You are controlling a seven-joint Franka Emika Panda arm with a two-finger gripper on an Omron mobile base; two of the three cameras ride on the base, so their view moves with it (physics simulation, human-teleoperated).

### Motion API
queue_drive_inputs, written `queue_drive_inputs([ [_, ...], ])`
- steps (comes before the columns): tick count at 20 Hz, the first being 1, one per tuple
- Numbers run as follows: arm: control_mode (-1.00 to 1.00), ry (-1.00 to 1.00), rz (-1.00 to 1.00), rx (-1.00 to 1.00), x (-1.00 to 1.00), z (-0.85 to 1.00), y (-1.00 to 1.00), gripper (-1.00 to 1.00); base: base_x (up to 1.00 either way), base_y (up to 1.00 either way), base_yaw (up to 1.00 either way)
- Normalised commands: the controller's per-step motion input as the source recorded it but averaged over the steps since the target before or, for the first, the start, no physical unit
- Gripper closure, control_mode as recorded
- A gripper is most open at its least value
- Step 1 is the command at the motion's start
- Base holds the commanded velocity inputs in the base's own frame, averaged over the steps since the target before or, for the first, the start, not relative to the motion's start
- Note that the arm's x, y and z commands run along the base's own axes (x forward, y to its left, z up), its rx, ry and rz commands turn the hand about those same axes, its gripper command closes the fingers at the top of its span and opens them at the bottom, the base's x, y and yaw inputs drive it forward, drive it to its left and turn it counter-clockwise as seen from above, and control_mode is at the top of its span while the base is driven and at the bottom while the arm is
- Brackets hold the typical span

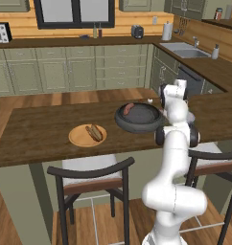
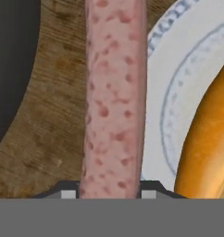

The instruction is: Place one bun and one sausage from the bowl on each plate.

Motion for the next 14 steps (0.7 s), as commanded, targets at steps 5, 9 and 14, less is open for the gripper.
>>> queue_drive_inputs([
  [5, -1.0, 0.0, 0.0, 0.0, 0.0, 0.09, -0.32, -1.0, 0.0, 0.0, 0.0],
  [9, -1.0, -0.05, 0.0, 0.0, -0.53, 0.01, 0.0, -1.0, 0.0, 0.0, 0.0],
  [14, -1.0, -0.19, -0.01, 0.0, -0.52, 0.39, 0.11, -1.0, 0.0, 0.0, 0.0],
])
